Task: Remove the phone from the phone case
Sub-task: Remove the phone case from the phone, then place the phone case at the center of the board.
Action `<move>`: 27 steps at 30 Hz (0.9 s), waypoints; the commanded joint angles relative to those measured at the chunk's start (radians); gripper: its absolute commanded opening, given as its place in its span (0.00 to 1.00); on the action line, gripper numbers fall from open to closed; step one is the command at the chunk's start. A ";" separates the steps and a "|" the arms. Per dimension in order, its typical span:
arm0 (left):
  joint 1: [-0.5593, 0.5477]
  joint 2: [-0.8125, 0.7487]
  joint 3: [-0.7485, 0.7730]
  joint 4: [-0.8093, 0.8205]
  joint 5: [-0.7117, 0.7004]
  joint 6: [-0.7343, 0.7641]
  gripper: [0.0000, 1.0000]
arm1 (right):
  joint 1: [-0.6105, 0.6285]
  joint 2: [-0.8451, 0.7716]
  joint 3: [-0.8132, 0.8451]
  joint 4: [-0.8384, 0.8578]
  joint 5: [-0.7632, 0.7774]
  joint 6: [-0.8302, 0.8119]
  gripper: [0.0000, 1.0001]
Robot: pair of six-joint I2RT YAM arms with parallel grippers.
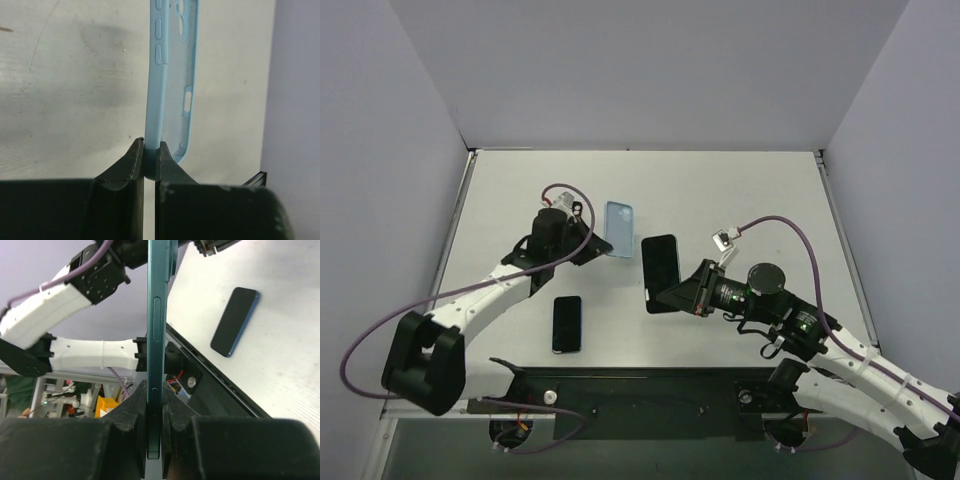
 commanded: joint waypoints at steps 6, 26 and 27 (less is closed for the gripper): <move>0.089 0.302 0.128 0.093 0.141 0.154 0.00 | -0.025 -0.079 0.020 -0.054 0.058 -0.092 0.00; 0.213 0.621 0.367 -0.065 0.217 0.202 0.00 | -0.039 -0.013 -0.058 0.061 0.043 -0.050 0.00; 0.213 0.631 0.372 -0.062 0.217 0.199 0.00 | -0.037 -0.008 -0.069 0.077 0.043 -0.043 0.00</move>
